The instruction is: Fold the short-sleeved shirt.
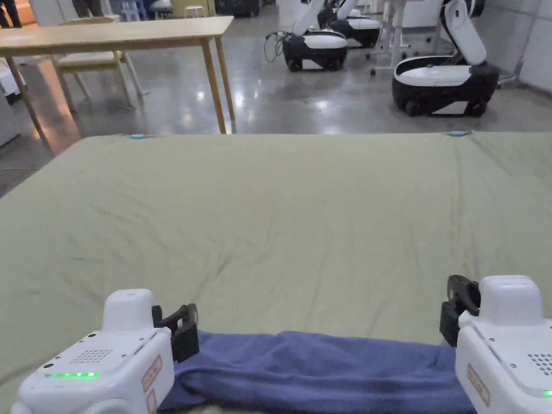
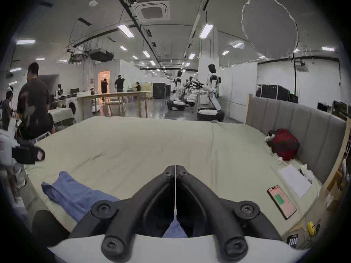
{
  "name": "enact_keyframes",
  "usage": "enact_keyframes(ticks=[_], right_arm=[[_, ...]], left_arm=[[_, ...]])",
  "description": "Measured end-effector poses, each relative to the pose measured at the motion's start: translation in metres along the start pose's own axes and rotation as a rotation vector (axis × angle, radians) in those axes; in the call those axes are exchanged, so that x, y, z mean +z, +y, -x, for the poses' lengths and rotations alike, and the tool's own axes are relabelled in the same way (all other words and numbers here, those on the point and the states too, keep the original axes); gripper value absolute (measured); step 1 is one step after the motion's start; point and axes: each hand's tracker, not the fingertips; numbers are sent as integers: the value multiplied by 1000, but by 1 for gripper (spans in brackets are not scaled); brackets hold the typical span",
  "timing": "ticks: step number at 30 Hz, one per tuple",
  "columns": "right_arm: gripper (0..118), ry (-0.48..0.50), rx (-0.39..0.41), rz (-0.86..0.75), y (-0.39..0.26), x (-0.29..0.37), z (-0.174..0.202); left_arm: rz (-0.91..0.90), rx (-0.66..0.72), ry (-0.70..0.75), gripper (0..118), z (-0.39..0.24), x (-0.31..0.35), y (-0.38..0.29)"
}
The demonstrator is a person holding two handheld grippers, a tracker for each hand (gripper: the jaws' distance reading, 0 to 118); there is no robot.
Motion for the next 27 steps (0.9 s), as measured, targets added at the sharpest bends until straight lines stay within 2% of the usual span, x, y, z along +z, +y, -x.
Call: enact_keyframes(ticks=[1,2,4,5,6,9,11,13,14,15,16,17,18,19,20,21,22,24,25,27], right_arm=[[2,4,-10,-1,-2,1,3],[2,11,-15,-4,-5,2,6],[2,26,-1,8,-10,2,17],[2,35,6,16,-13,1,22],[2,48,9,26,-15,0,26],[2,81,7,49,-19,-3,35],[2,92,8,43,-19,-2,39],[2,90,8,37,-19,-1,43],[2,93,9,38,-19,-1,44],[2,94,11,41,-19,-2,46],[2,90,16,45,-21,-4,48],[2,86,18,50,-22,-6,49],[2,86,16,59,-23,-7,50],[2,88,11,69,-24,-7,51],[2,92,10,74,-25,-7,51],[2,93,13,78,-26,-6,52],[2,92,23,82,-27,-5,53],[2,92,39,86,-28,-5,53],[2,89,43,89,-28,-5,52],[2,80,44,94,-26,-4,52]], left_arm=[[49,65,-21,94,23,-1,-6],[116,97,-8,118,42,-4,-15],[133,136,36,118,78,-11,-29],[188,210,6,118,94,-16,-35],[216,307,-54,118,110,-23,-41],[271,710,-382,118,140,-56,-64],[360,905,-552,118,143,-86,-86],[297,912,-661,118,131,-98,-85],[362,911,-697,118,124,-107,-80],[375,927,-703,116,118,-115,-80],[366,946,-719,109,103,-115,-79],[370,945,-712,83,98,-121,-79],[372,954,-688,16,95,-127,-79],[395,976,-618,8,91,-133,-80],[481,953,-453,8,94,-140,-86],[484,920,-382,8,97,-141,-92],[421,999,-544,8,97,-137,-89],[412,908,-431,8,99,-130,-76],[388,902,-436,8,102,-128,-72],[348,881,-350,8,111,-120,-63]])
